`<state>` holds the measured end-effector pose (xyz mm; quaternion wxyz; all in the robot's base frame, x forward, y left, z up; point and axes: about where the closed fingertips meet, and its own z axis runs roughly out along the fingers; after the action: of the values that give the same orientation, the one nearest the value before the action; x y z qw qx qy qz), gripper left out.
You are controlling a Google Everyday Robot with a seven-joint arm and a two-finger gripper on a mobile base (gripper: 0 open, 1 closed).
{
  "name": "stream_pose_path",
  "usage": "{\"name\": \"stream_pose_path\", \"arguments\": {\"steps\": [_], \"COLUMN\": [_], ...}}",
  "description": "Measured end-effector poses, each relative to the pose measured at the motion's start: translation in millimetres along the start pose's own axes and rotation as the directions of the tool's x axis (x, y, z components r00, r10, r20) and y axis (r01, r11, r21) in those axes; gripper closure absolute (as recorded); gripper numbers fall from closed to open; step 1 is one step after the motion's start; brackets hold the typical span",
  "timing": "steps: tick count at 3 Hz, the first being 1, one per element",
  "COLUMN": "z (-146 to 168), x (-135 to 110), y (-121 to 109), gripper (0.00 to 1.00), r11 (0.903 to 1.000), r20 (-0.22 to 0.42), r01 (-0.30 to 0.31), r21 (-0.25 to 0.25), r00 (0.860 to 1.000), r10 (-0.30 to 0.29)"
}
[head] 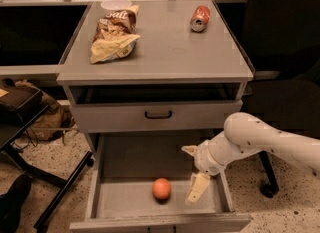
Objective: Pick orange from middle drawer and place on counter
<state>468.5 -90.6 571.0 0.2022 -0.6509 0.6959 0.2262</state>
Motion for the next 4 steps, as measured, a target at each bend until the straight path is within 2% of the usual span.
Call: {"name": "stream_pose_path", "arguments": {"steps": [1, 2, 3, 4], "z": [36.6, 72.8, 73.2, 97.8], "x": [2.5, 16.9, 16.8, 22.1], "y": [-6.8, -8.2, -8.1, -21.2], "gripper": [0.00, 0.00, 0.00, 0.00], "r11": [0.9996, 0.9991, 0.9991, 0.9997], "r20": [0.032, 0.061, 0.062, 0.122], "r01": [0.017, -0.014, -0.014, -0.006], "r21": [-0.023, -0.039, -0.040, -0.023], "r00": [0.999, 0.998, 0.998, 0.992], "r10": [-0.016, 0.017, 0.016, 0.009]}}
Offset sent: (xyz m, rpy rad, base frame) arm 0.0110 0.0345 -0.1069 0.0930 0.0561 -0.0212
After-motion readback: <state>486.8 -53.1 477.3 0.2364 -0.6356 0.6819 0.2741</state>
